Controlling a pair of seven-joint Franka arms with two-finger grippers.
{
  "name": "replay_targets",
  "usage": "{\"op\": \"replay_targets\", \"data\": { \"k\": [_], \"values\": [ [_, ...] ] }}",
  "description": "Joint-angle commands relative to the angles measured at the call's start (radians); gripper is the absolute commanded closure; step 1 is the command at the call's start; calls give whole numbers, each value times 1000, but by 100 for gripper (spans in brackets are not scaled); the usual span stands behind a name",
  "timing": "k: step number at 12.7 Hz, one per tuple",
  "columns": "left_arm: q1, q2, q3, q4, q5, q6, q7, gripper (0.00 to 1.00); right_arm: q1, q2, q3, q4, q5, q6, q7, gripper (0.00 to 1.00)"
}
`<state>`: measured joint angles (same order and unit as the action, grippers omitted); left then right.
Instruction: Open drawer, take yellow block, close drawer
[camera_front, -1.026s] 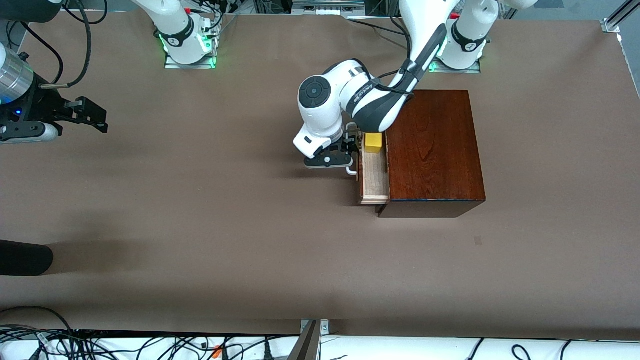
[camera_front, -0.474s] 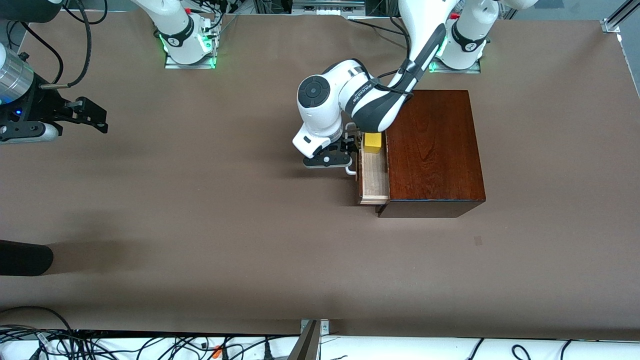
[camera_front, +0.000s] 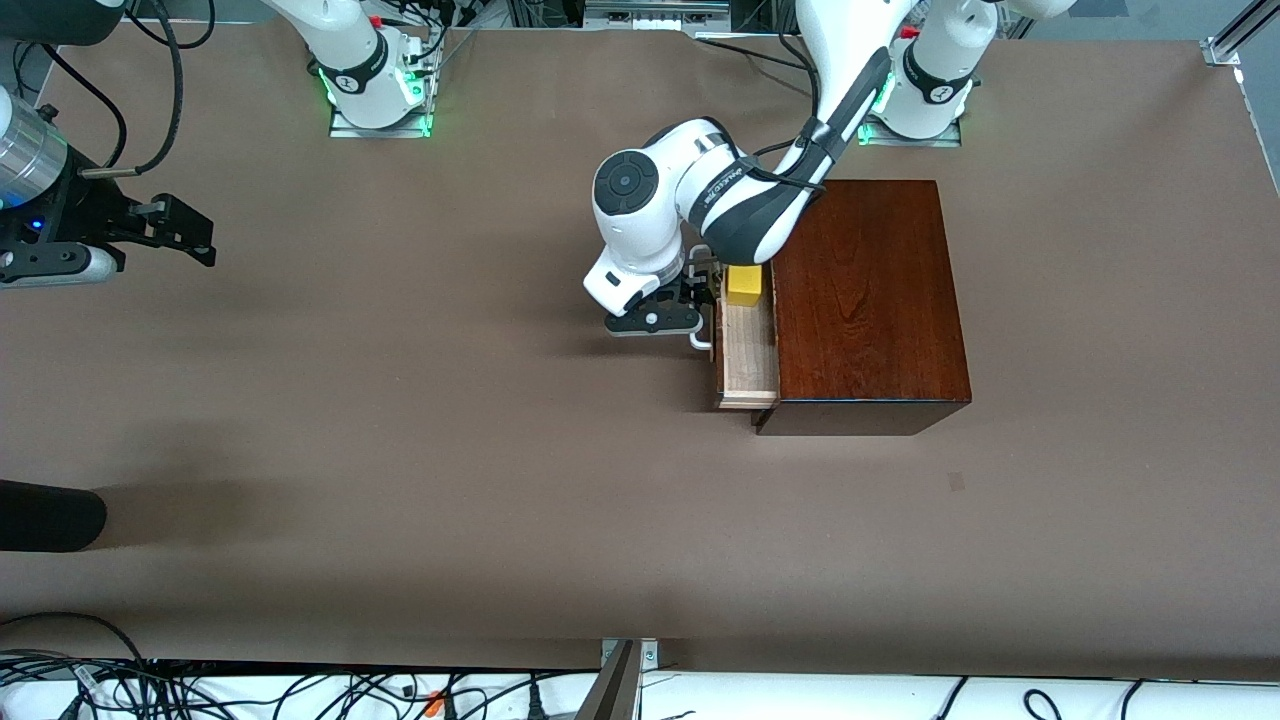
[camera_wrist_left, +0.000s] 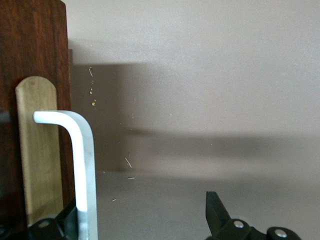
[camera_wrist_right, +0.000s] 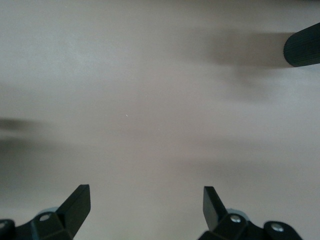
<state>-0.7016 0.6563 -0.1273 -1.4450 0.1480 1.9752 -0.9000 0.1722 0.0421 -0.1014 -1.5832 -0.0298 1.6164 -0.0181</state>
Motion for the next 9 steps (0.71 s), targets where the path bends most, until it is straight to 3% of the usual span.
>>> {"op": "replay_targets", "data": {
  "k": [1,3,9],
  "values": [
    [-13,17,-26,89,-91,-16,-57,0,3,4,-4,11,16,-6,3,0],
    [-10,17,-28,147,-88,-97,-53,0,1,4,-3,11,16,-6,3,0],
    [-22,31,-34,158,-96,-101,-59,0,3,4,-4,11,16,-6,3,0]
  ]
}}
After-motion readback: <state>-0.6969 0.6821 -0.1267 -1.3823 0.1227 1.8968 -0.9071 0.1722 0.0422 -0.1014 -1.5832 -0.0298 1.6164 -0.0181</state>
